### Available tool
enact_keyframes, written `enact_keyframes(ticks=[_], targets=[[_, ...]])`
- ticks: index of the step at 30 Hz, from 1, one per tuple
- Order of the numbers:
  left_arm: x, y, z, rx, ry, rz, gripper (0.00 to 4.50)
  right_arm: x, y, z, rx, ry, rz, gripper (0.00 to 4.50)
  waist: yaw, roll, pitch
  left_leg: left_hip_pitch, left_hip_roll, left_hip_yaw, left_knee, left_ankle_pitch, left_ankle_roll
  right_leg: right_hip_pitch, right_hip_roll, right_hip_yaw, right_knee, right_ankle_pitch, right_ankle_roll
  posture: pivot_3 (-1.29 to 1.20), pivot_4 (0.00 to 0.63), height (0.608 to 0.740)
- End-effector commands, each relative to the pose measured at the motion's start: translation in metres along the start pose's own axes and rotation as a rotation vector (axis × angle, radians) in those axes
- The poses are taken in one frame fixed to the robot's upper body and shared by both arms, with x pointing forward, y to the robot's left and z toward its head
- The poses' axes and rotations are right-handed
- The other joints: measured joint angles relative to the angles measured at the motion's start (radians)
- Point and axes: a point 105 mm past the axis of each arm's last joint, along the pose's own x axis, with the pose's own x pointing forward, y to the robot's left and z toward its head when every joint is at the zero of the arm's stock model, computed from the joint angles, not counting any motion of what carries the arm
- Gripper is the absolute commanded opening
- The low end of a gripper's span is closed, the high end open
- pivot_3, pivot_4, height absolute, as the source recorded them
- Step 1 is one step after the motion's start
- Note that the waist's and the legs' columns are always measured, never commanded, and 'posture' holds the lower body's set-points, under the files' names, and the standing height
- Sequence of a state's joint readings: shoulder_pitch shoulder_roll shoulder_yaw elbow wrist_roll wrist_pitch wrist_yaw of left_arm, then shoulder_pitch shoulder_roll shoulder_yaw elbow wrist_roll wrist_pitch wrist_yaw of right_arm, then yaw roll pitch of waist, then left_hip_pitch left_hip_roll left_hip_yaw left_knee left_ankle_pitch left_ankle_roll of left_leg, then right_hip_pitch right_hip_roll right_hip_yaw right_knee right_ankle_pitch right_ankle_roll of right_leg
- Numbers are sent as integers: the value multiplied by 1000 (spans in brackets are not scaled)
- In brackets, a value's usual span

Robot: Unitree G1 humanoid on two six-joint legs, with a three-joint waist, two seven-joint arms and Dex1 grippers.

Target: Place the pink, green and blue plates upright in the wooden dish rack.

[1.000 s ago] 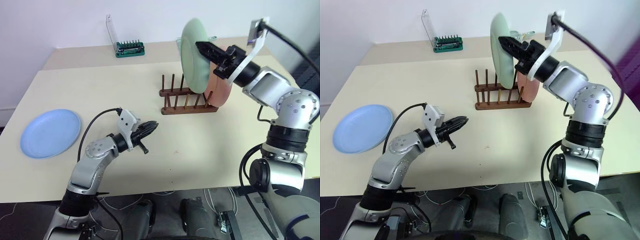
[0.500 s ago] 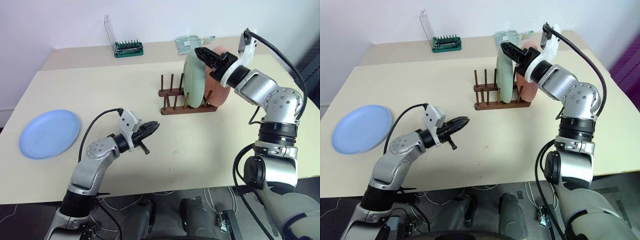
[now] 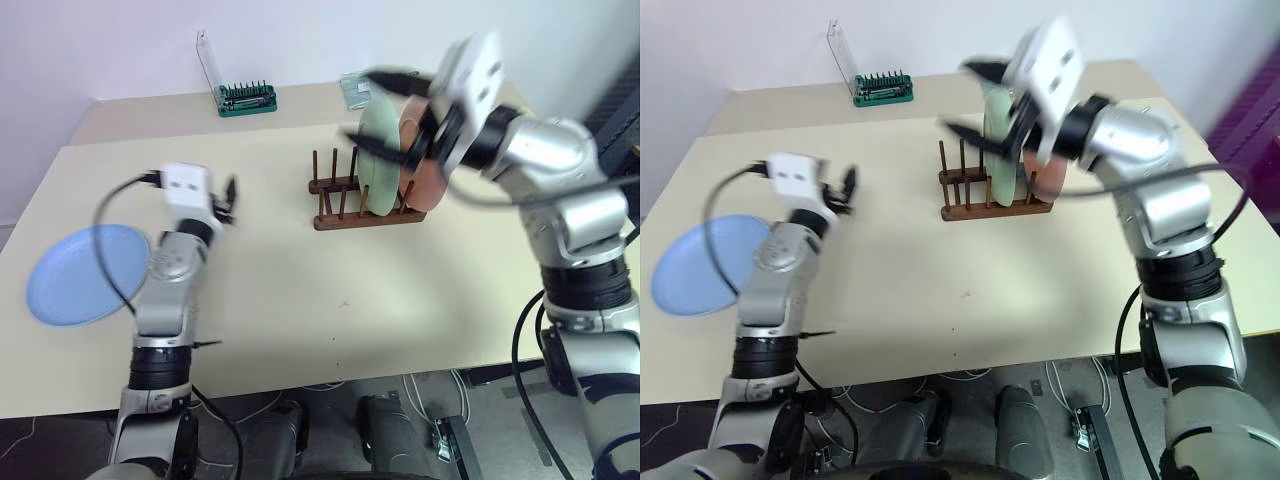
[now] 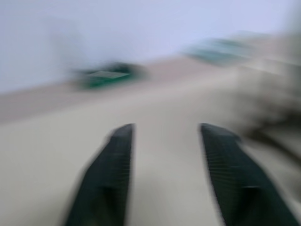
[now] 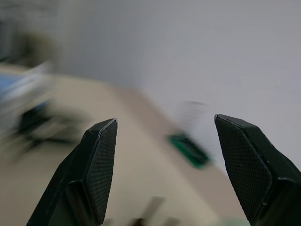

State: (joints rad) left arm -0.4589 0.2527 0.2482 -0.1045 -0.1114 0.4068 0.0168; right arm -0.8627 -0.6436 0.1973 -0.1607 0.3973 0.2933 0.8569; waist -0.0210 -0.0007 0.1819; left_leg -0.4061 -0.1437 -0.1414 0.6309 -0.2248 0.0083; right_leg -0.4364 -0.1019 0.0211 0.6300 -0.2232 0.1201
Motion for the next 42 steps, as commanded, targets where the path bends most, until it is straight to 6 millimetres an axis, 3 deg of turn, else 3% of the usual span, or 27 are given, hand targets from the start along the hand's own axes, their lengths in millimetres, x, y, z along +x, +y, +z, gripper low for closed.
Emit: enact_keyframes(ticks=[1, 4, 7, 10, 17, 20, 22, 23, 28, 33, 37, 41, 42], targets=[[-25, 87, 12, -110, 4, 424, 3407, 20, 47, -16, -91, 18, 192, 3376, 0, -1, 0, 0, 0, 0, 0, 0, 0, 0, 0, 0, 0, 0, 0, 0, 150, 740], [-60, 119, 8, -118, 49, 628, 3407, 31, 63, -35, -69, 29, 227, 3376, 9, -3, 1, -1, 0, 1, 1, 2, -3, -1, 0, 0, 0, 1, -1, 0, 150, 740], [-99, 136, -1, -128, 114, 804, 3407, 35, 73, -55, -36, 58, 246, 3376, 24, -8, 0, -1, -1, 0, 2, 3, -6, 1, 0, 0, -1, 3, 0, 0, 150, 740], [-129, 139, -16, -219, 191, 915, 3407, 35, 81, -70, -21, 79, 273, 3376, 37, -15, -1, -1, -1, -1, 4, 1, -2, 2, 1, -1, -1, 4, 0, 0, 150, 740], [-152, 129, -60, -430, 367, 956, 3407, 34, 95, -88, 17, 106, 307, 3376, 33, -19, 0, 2, 2, -1, 3, 0, -7, 4, 4, -1, -1, 5, -2, 0, 150, 740], [-149, 123, -83, -572, 449, 913, 3407, 32, 99, -95, 32, 124, 298, 3376, 33, -20, 0, 3, 3, -1, 2, 0, -8, 4, 5, -1, -1, 5, -2, 0, 150, 740], [-143, 123, -87, -630, 453, 890, 2879, 30, 101, -97, 49, 132, 284, 3376, 33, -20, 0, 3, 3, -1, 2, 0, -8, 4, 5, -1, -1, 5, -2, 0, 150, 740], [-140, 123, -89, -653, 455, 878, 2568, 29, 102, -99, 52, 138, 277, 3376, 33, -20, 0, 3, 3, -1, 2, 0, -8, 4, 5, -1, -1, 5, -2, 0, 150, 740], [-126, 119, -91, -723, 463, 818, 71, 24, 105, -103, 55, 162, 246, 3376, 36, -20, 0, 4, 3, -1, 2, 0, -8, 5, 5, -1, -1, 5, -2, 0, 150, 740], [-115, 115, -84, -710, 446, 757, 71, 22, 106, -103, 44, 172, 225, 3376, 35, -20, 0, 8, 3, 0, 1, 0, -8, 9, 5, 0, -2, 5, -2, 0, 150, 740], [-80, 82, -40, -597, 289, 495, 71, 28, 94, -95, -43, 148, 189, 3376, 36, -21, 1, 9, 3, 0, 1, 0, -8, 10, 5, 0, -2, 5, -2, 0, 150, 740], [-61, 45, -10, -423, 206, 306, 0, 41, 82, -75, -103, 67, 144, 4456, 32, -22, 1, 9, 3, 0, 1, 1, -9, 10, 5, 0, -2, 5, -3, 0, 150, 740], [-56, 34, -2, -394, 186, 260, 0, 45, 81, -71, -158, 53, 139, 4456, 31, -21, 1, 9, 3, 0, 0, 1, -9, 9, 5, 0, -2, 5, -3, 0, 150, 740]])
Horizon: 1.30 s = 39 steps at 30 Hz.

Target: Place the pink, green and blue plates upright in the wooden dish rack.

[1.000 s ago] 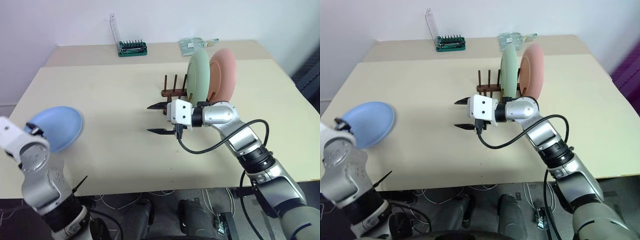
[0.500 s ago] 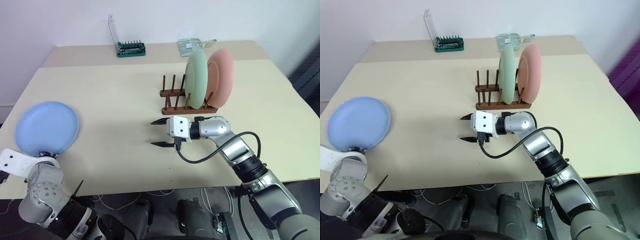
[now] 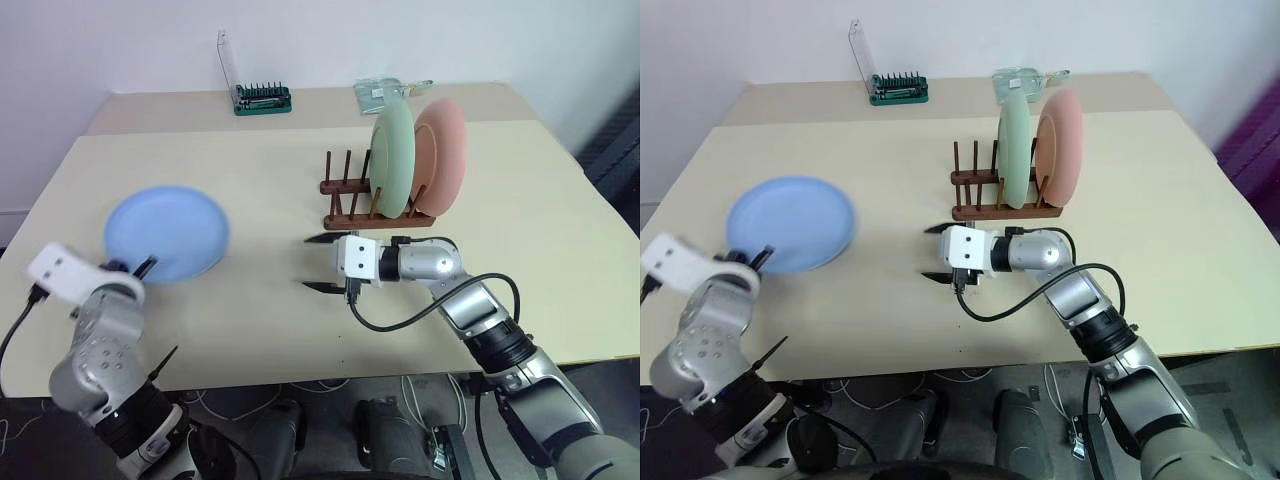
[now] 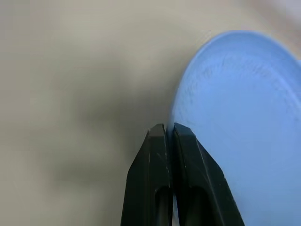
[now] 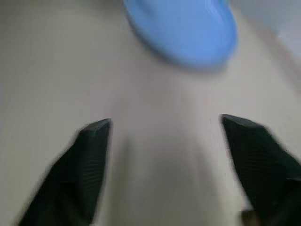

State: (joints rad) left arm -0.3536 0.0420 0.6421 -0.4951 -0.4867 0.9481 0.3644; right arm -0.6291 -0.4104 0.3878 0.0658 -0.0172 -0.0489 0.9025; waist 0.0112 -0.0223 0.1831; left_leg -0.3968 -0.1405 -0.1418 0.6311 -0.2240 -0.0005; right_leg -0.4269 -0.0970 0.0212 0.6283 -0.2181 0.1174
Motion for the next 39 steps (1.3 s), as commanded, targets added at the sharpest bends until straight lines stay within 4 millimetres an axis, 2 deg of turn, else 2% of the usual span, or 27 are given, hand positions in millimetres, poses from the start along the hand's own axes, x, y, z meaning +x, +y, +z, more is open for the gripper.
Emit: enact_keyframes(ticks=[1, 3, 6, 8, 13, 16, 23, 26, 29, 31, 33, 35, 37, 39], targets=[[-12, -51, 20, 115, -119, -175, 0, 4, -19, 30, -191, -83, -70, 4456, -2, 0, 0, 0, 0, 0, -1, 0, 0, 0, 0, 0, 0, 0, 0, 0, 150, 740], [-19, -80, 20, 151, -130, -276, 0, 13, -23, 36, -287, -90, -94, 4456, -4, 0, 0, 1, 0, 0, -2, 0, 0, 0, 0, 1, 0, 0, 0, 0, 150, 740], [-26, -103, 18, 195, -123, -364, 0, 23, -24, 34, -384, -71, -97, 4456, -4, 0, 0, 1, 0, 0, -2, 0, -1, 0, 0, 1, 0, 0, 0, 0, 150, 740], [-29, -113, 17, 233, -120, -405, 0, 29, -23, 30, -448, -53, -86, 4456, -5, 0, 0, 1, 0, 1, -2, 1, -1, -1, 0, 1, 0, 0, 0, 0, 150, 740], [-35, -124, 21, 247, -104, -469, 0, 39, -24, 23, -498, -34, -83, 4456, -9, 0, 0, 1, 0, 0, -2, 3, -5, -1, 0, 1, 0, 0, 0, 0, 150, 740], [-39, -125, 22, 267, -95, -500, 0, 45, -29, 17, -526, 1, -107, 3643, -16, 0, 0, 1, 0, 0, -3, 4, -6, -1, 0, 1, 0, 0, 0, 0, 150, 740], [-40, -122, 22, 258, -82, -503, 0, 45, -32, 9, -559, 30, -133, 55, -23, 0, 0, 1, 0, 0, -3, 4, -7, -1, 1, 1, 0, 0, 0, 0, 150, 740], [-40, -121, 23, 245, -83, -505, 0, 43, -32, 10, -577, 29, -143, 21, -23, 1, 0, 1, 0, 0, -4, 4, -7, -1, 1, 1, 0, 0, -1, 0, 150, 740], [-39, -120, 33, 192, -133, -498, 977, 42, -31, 14, -606, 17, -153, 0, -23, 0, 0, 1, 0, 0, -4, 4, -7, -1, 1, 2, 0, 0, -1, 0, 150, 740], [-38, -120, 43, 143, -177, -492, 1961, 42, -31, 16, -614, 9, -156, 0, -23, 0, 0, 1, 0, 0, -3, 4, -7, -1, 1, 2, 0, 0, -1, 0, 150, 740], [-36, -113, 69, 40, -293, -443, 2957, 40, -31, 20, -620, -10, -156, 0, -22, 0, 1, 1, 0, 0, -3, 4, -7, -1, 1, 2, 0, 0, -1, 0, 150, 740], [-31, -98, 90, -63, -376, -370, 3963, 39, -31, 23, -621, -25, -157, 0, -23, -1, 1, 1, 0, 0, -4, 4, -7, -1, 1, 1, 0, 0, -1, 0, 150, 740], [-23, -74, 107, -47, -453, -266, 3963, 38, -32, 29, -605, -56, -162, 0, -25, 0, 1, 1, 0, 0, -4, 4, -7, -1, 1, 2, 0, 0, -1, 0, 150, 740], [-17, -50, 120, 52, -523, -168, 3963, 34, -35, 39, -560, -112, -181, 0, -30, 0, 1, 3, 1, 1, -6, 5, -8, -1, 1, 3, 0, 0, -1, 0, 150, 740]])
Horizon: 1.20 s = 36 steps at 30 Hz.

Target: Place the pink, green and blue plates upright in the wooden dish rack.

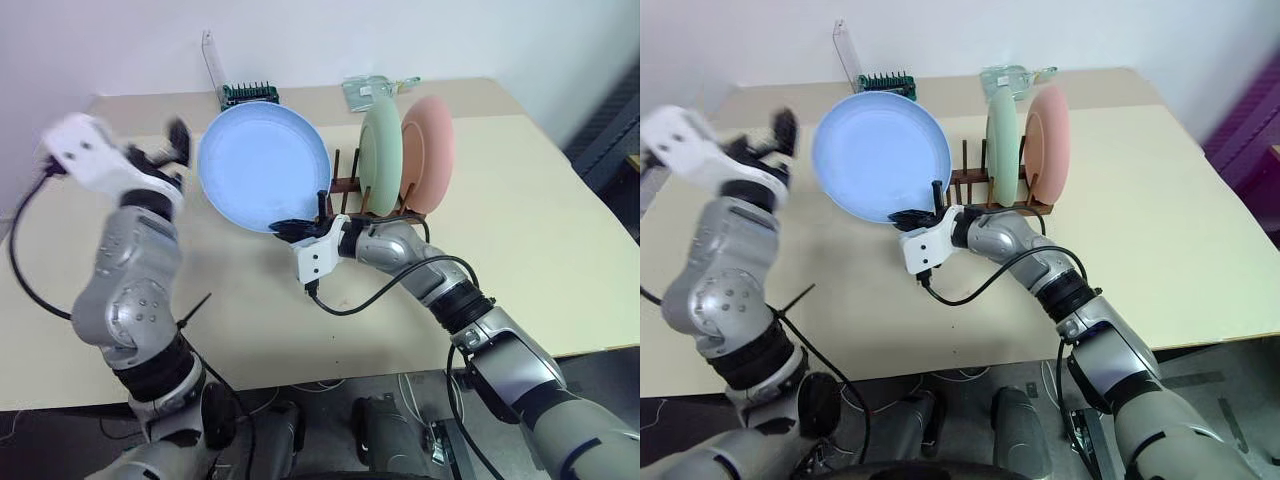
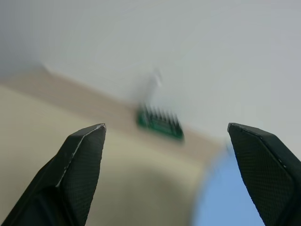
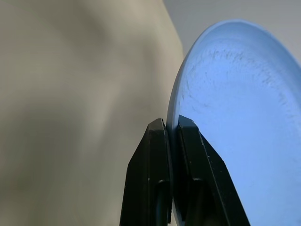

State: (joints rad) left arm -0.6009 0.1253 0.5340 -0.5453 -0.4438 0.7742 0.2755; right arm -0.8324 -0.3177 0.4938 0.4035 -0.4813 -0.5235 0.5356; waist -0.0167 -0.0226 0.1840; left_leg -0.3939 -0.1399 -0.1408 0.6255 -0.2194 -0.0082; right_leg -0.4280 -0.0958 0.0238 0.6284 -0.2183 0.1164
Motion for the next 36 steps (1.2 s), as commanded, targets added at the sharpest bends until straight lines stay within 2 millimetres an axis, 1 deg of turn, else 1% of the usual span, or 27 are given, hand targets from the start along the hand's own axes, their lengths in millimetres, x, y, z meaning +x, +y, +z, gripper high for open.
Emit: enact_keyframes(ticks=[1, 2, 3, 4, 5, 6, 7, 8, 9, 10, 11, 13, 14, 16, 19, 23, 25, 28, 31, 34, 36], targets=[[3, 50, 21, 207, -98, 138, 3963, -9, -38, 23, 72, -134, -136, 0, -3, 0, 0, 1, 0, 0, -1, 1, 1, 0, 0, 0, 0, 0, 0, 0, 150, 740], [3, 59, 20, 270, -92, 149, 3963, -12, -44, 27, 108, -165, -159, 0, -4, 0, 0, 1, 1, 0, -2, 1, 1, 0, 1, 1, 0, 0, -1, 0, 150, 740], [2, 68, 13, 364, -63, 145, 3963, -16, -54, 34, 178, -213, -196, 0, -2, 0, 0, 1, 1, 0, -3, 1, 1, 0, 1, 1, 0, 0, -1, 0, 150, 740], [0, 72, 2, 447, -19, 116, 3963, -20, -63, 39, 228, -251, -226, 0, -1, 0, 0, 1, 1, 0, -3, 1, 1, -1, 1, 1, 0, 0, -1, 0, 150, 740], [-4, 69, -11, 524, 24, 45, 3963, -24, -71, 42, 294, -286, -251, 0, 0, 0, 0, 1, 1, 0, -3, 1, 2, 0, 1, 1, 0, 0, -1, 0, 150, 740], [-9, 62, -28, 598, 76, -52, 3963, -28, -80, 45, 367, -318, -277, 0, 5, 0, 0, 1, 1, 0, -4, 1, 2, 0, 1, 1, 0, 0, -1, 0, 150, 740], [-14, 57, -40, 636, 107, -120, 3963, -31, -85, 46, 413, -336, -288, 0, 10, 0, 0, 1, 1, 0, -4, 0, 4, 0, 1, 1, 0, 0, -1, 0, 150, 740], [-24, 44, -60, 680, 165, -248, 3963, -36, -95, 46, 508, -368, -324, 0, 14, 0, 0, 1, 1, -1, -3, -3, 8, 1, 1, 1, -1, 0, -1, 0, 150, 740], [-37, 32, -78, 686, 219, -361, 3963, -42, -107, 45, 617, -403, -364, 0, 17, 0, 0, 1, 1, -1, -3, -4, 7, 1, 1, 1, -1, 0, -2, 0, 150, 740], [-48, 22, -93, 666, 259, -448, 3963, -47, -118, 44, 732, -441, -402, 0, 21, 2, 1, 1, 1, -1, -2, -5, 6, 1, 1, 1, -1, 0, -2, 0, 150, 740], [-55, 16, -101, 650, 282, -502, 3963, -50, -124, 43, 810, -467, -419, 0, 23, 2, 1, 2, 1, -1, -2, -5, 6, 1, 1, 1, -2, 0, -3, 0, 150, 740], [-72, -2, -118, 552, 332, -617, 3963, -58, -142, 39, 1038, -546, -467, 0, 24, 2, 1, 1, 1, -1, -3, -5, 6, 1, 1, 1, -2, -1, -5, 0, 150, 740], [-78, -9, -123, 525, 344, -656, 3963, -61, -147, 38, 1109, -569, -477, 0, 24, 3, 2, 1, 2, -1, -3, -5, 6, 0, 1, 1, -1, -1, -5, 0, 150, 740], [-86, -19, -129, 486, 360, -705, 3963, -62, -155, 28, 1242, -570, -509, 0, 23, 4, 2, 1, 3, -1, -4, -5, 6, -1, 1, 1, -1, -1, -5, 0, 150, 740], [-95, -32, -133, 432, 375, -758, 3963, -61, -155, 13, 1377, -525, -531, 0, 16, 5, 2, 1, 5, 1, -10, -4, 6, -4, 0, 1, -1, -2, -7, 0, 150, 740], [-97, -34, -134, 408, 381, -762, 3963, -60, -153, 1, 1514, -503, -546, 0, 2, 5, 2, 1, 7, 1, -12, -3, 7, -6, 1, 1, 0, -3, -9, 0, 150, 740], [-98, -34, -133, 403, 382, -763, 3963, -58, -148, -3, 1596, -487, -529, 0, 0, 6, 2, 1, 7, 2, -12, -3, 7, -6, 1, 1, 0, -3, -9, 0, 150, 740], [-98, -33, -133, 397, 384, -761, 3963, -56, -143, -6, 1661, -474, -520, 0, 1, 6, 2, 1, 7, 2, -12, -3, 7, -6, 1, 1, 0, -3, -9, 0, 150, 740], [-98, -32, -133, 396, 387, -752, 3963, -51, -135, -15, 1778, -439, -533, 0, 2, 6, 2, 1, 7, 2, -12, -3, 7, -6, 1, 1, 0, -3, -9, 0, 150, 740], [-99, -32, -133, 393, 389, -751, 3963, -46, -129, -20, 1799, -379, -540, 0, 2, 6, 2, 1, 7, 2, -12, -3, 7, -6, 1, 1, 0, -3, -9, 0, 150, 740], [-100, -33, -133, 391, 389, -754, 3963, -46, -129, -22, 1794, -369, -554, 0, 1, 6, 2, 1, 7, 3, -12, -3, 7, -6, 1, 1, 0, -3, -9, 0, 150, 740]])
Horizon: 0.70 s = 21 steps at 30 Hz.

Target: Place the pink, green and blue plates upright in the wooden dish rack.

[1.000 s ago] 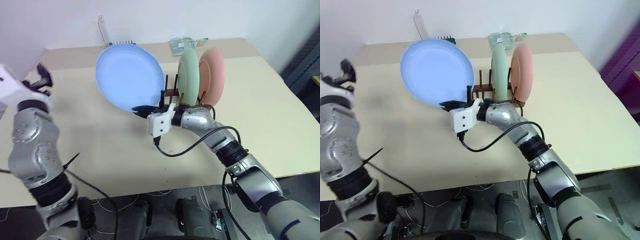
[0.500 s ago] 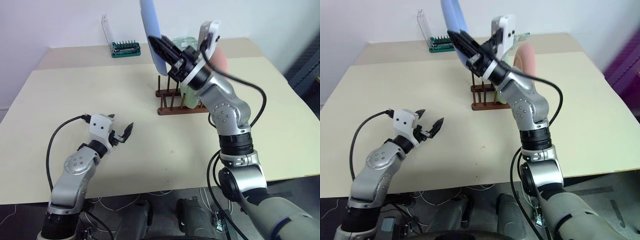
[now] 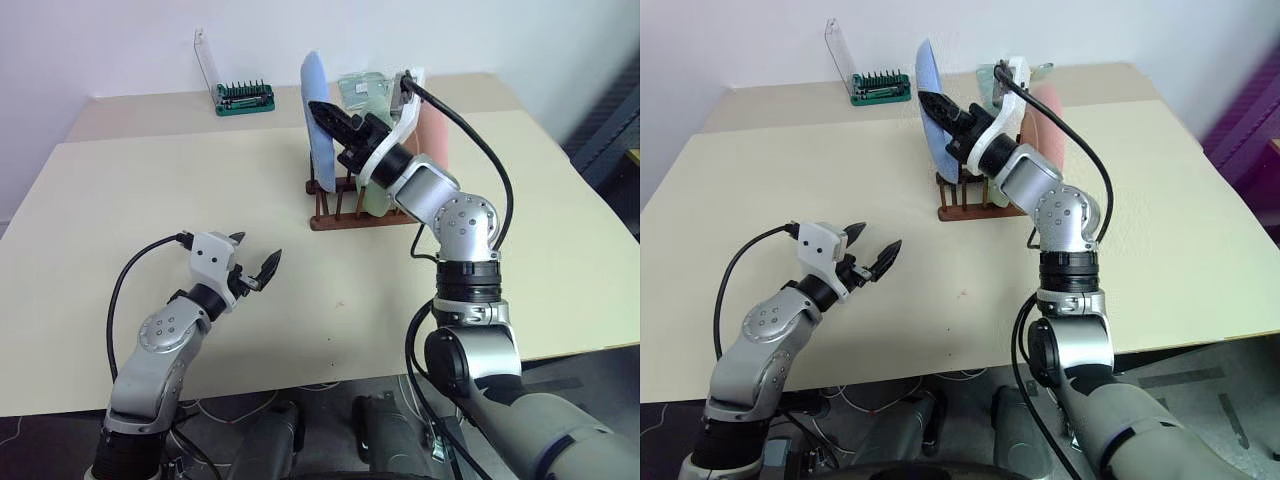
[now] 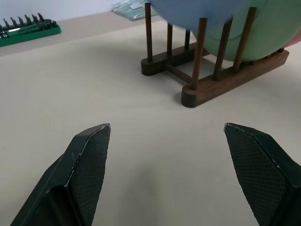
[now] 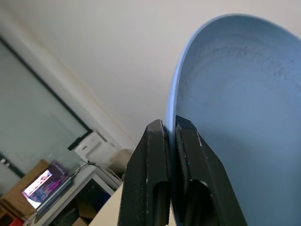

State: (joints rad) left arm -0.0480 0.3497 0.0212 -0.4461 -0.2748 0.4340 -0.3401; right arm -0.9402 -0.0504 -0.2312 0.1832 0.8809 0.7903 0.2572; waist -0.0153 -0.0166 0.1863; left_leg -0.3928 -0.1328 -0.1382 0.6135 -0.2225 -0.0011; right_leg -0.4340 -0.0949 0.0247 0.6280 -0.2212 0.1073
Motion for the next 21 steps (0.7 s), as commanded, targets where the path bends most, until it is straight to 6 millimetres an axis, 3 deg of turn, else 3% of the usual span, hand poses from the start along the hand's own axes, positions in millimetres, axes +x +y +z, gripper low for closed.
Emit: enact_keyframes(ticks=[1, 2, 5, 8, 14, 18, 21], targets=[[-2, -3, 13, 8, -47, -3, 4029, 8, 12, 11, -27, -29, 24, 675, -1, 0, 0, 0, 0, 0, 0, 0, 0, 0, 0, 0, 0, 0, 0, 0, 150, 740], [-2, -3, 13, 8, -48, -5, 4029, 9, 10, 13, -31, -35, 16, 970, -2, 0, 0, 0, 0, 0, 0, 0, 0, 0, 0, 0, 0, 0, 0, 0, 150, 740], [-2, -4, 14, 7, -49, -7, 4029, 9, 7, 15, -68, -40, -1, 2487, -1, 0, 0, 0, 0, 0, 0, 0, 0, 0, 1, 0, 0, 0, 0, 0, 150, 740], [-2, -6, 14, 3, -50, -10, 4029, 10, 11, 20, -271, -44, -4, 3967, 0, 0, 0, 0, 0, 0, 0, 0, 0, 0, 0, 0, 0, 0, 0, 0, 150, 740], [-1, -9, 14, -1, -51, -17, 4029, 8, 28, 21, -709, -13, 82, 3967, -2, 0, 0, 0, 0, 1, 0, 0, 0, 0, 1, 0, 0, 0, 0, 0, 150, 740], [1, -8, 15, -1, -54, -19, 4029, -6, 35, 23, -1103, 18, 148, 3967, 2, 0, 0, 0, 0, 1, 0, 0, 0, 0, 1, 0, 0, 0, 0, 0, 150, 740], [1, -8, 14, -10, -53, -21, 4029, -19, 27, 30, -1069, 39, 133, 3967, 3, 0, 0, 0, 0, 1, 0, 0, 0, 0, 0, 0, -1, 0, 0, 0, 150, 740]])
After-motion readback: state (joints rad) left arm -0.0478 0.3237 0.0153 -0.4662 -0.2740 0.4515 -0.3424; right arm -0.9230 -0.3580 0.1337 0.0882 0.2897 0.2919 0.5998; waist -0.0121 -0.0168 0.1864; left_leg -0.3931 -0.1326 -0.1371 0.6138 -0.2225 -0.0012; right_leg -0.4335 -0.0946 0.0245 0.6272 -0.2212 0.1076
